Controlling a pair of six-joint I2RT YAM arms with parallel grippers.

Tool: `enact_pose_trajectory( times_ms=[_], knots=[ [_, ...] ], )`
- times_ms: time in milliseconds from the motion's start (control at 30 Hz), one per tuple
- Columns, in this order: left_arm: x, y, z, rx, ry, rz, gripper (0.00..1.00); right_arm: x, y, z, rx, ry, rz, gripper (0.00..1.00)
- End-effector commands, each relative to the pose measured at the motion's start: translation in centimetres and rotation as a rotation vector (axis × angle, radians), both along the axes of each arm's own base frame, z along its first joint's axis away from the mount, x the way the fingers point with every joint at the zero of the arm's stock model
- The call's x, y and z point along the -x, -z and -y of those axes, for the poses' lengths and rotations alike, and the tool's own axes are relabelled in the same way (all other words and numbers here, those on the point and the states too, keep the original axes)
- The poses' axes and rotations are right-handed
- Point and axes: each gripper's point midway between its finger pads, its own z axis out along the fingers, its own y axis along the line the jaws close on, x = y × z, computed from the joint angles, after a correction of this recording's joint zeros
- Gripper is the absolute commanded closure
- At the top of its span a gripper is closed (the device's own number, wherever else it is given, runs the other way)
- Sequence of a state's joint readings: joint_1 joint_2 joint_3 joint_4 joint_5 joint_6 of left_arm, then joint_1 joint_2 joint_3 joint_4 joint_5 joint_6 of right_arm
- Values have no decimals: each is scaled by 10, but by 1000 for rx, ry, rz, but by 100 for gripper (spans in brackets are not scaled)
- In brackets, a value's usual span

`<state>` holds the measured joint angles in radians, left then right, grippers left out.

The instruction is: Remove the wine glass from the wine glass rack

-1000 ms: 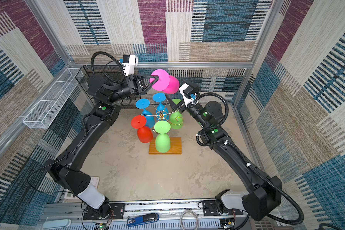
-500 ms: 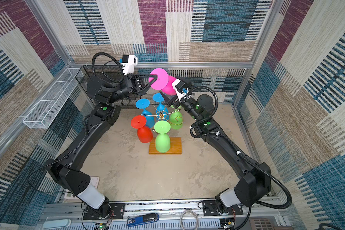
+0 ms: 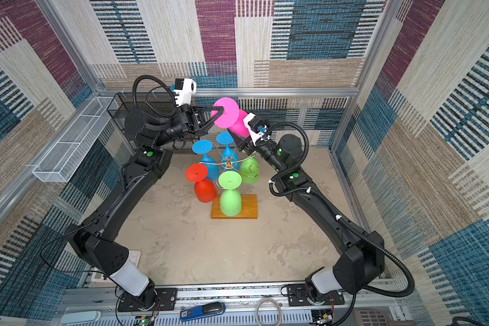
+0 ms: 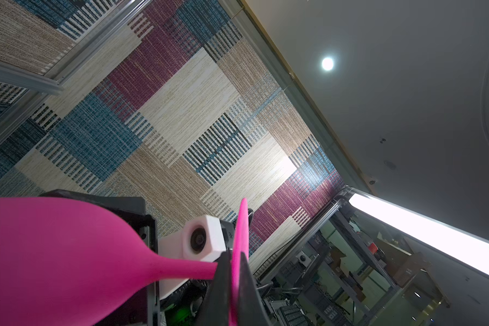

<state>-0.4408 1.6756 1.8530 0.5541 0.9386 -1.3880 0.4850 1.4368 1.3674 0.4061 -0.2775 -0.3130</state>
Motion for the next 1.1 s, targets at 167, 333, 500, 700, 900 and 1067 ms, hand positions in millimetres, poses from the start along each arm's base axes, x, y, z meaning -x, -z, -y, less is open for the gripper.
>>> enact_pose_trajectory(
  times_ms=[167, 333, 500, 700, 900, 1067],
  knots=[
    [5, -5, -4, 9, -3, 67, 68, 9, -20, 14, -110, 4, -84, 25],
    [-5, 6, -9, -46, -91, 116, 63, 13, -30, 32, -145, 75, -193, 29],
    [-24, 32, -13, -215, -298, 263, 55, 17, -32, 45, -137, 130, -320, 31],
    [-55, 55, -32, -429, -597, 515, 49, 14, -17, 46, -73, 164, -476, 33],
    [-63, 45, -48, -438, -840, 852, 47, 6, 2, 45, -10, 195, -569, 35],
    [-59, 51, -44, -470, -927, 1152, 47, 4, 13, 41, 24, 188, -615, 37]
  ],
)
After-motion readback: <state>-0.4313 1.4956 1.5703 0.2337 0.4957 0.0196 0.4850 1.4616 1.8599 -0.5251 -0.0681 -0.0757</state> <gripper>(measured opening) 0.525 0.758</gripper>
